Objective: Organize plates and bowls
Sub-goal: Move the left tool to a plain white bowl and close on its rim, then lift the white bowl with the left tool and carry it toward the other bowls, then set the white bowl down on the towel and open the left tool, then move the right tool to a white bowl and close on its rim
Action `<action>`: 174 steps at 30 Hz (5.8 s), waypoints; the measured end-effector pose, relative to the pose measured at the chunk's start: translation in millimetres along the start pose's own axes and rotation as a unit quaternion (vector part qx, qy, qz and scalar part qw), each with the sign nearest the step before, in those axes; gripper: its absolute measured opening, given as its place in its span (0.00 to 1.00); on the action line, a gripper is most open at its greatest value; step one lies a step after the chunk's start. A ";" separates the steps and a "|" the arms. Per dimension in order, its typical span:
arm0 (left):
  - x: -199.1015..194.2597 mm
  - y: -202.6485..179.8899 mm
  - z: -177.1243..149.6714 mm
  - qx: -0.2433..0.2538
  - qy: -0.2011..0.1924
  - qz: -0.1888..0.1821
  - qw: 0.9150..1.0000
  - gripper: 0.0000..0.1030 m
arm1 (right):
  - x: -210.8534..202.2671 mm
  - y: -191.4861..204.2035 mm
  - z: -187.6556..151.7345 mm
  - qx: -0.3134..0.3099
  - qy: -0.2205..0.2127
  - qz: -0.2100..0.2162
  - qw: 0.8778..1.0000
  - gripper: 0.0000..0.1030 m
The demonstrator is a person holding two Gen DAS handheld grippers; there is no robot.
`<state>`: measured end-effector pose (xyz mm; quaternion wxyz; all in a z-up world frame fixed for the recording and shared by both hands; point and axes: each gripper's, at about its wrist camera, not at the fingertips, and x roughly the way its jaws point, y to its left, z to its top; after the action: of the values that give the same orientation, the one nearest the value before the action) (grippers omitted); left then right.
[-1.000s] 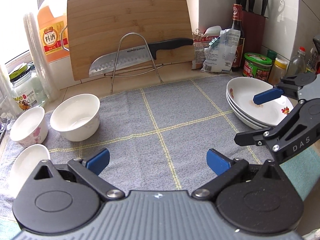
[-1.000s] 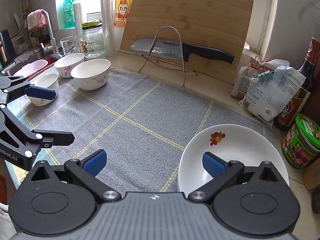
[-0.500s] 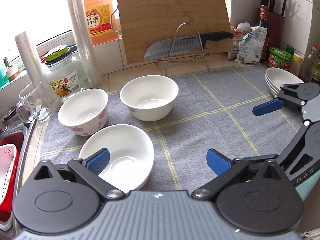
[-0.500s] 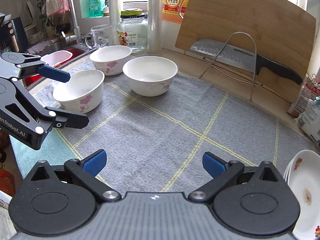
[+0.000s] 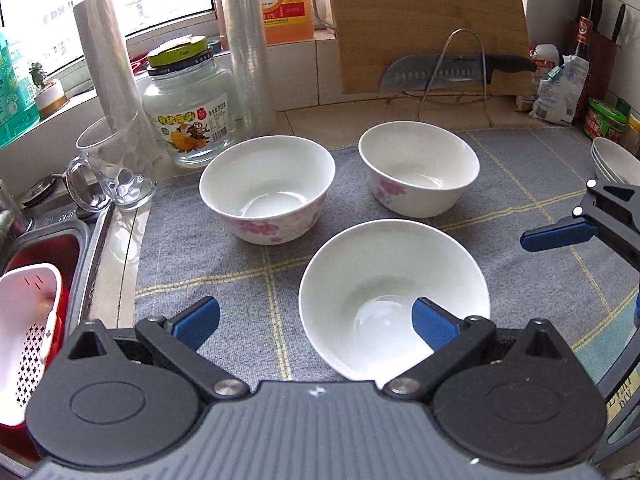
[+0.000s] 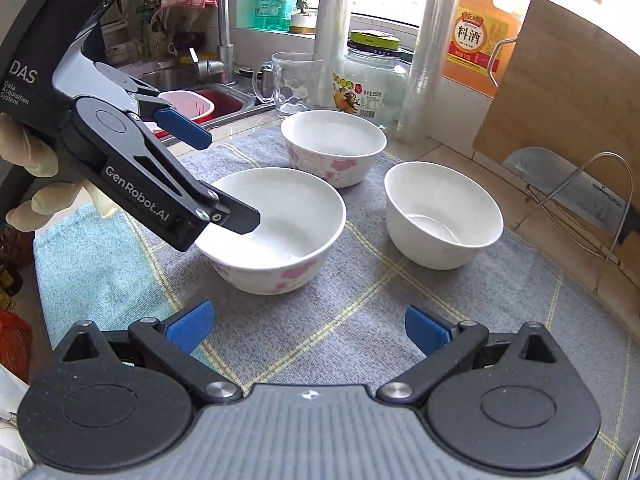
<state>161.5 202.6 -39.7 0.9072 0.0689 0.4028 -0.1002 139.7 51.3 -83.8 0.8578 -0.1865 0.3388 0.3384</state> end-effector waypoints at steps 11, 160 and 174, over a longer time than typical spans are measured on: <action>14.7 6.0 7.9 0.011 0.007 -0.030 0.999 0.89 | 24.2 9.4 13.9 -0.030 0.000 -0.002 1.000 1.00; 24.1 -84.1 22.3 0.041 -0.071 -0.063 0.995 0.92 | -63.3 -82.0 -42.0 0.102 0.007 -0.084 0.991 1.00; 54.8 -73.6 36.3 0.053 -0.086 -0.054 0.993 0.92 | -35.1 -106.4 10.1 0.081 0.013 -0.080 0.993 1.00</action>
<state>206.0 116.7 -59.6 0.9267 0.0860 0.3206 -0.1759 200.6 -33.7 -42.3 0.8899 -0.1468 0.3604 0.2379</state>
